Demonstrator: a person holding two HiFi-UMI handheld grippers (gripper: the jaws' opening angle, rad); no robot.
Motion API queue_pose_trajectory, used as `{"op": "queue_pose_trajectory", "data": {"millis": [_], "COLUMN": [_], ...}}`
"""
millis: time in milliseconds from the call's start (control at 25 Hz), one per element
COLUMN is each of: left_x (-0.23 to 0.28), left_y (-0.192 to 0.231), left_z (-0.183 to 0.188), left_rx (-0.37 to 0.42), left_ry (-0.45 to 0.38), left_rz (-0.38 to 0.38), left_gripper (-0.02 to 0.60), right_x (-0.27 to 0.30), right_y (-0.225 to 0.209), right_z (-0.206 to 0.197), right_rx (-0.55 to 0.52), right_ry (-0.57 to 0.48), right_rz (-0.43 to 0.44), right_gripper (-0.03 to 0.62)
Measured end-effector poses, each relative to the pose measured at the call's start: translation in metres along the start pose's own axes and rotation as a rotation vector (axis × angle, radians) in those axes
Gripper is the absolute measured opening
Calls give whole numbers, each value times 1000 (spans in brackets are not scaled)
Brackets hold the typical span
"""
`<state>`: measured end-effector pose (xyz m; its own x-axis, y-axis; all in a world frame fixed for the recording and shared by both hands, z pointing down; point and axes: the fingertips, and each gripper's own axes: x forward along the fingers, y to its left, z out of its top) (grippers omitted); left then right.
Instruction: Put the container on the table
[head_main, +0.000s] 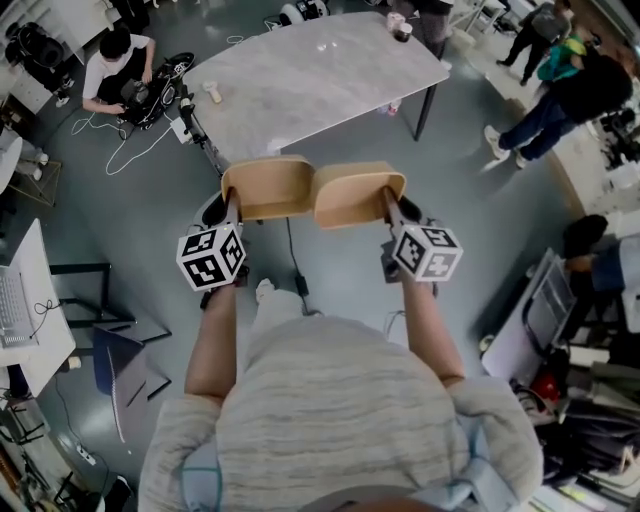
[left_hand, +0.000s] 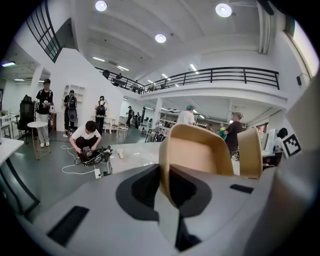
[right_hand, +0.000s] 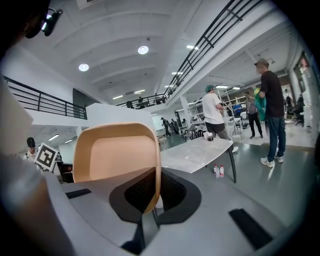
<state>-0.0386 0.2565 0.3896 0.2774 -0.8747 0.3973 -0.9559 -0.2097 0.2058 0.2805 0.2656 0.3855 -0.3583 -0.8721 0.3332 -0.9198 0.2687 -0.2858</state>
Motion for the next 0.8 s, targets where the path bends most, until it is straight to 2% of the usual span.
{"op": "queue_pose_trajectory", "data": {"millis": [400,800], "left_x": [85,177], "left_y": [57,131], "left_z": [27,83], "left_rx": [-19,-18], "left_ry": [4,53], "left_rz": [-11,-32], "left_gripper": [32,31], "right_x": [101,216], "right_y": [4,20], "right_z": [21,53], "right_rx": [-4,36], "right_ry": [-5,25], "right_rz": [5,-16], "right_gripper": [5,5]}}
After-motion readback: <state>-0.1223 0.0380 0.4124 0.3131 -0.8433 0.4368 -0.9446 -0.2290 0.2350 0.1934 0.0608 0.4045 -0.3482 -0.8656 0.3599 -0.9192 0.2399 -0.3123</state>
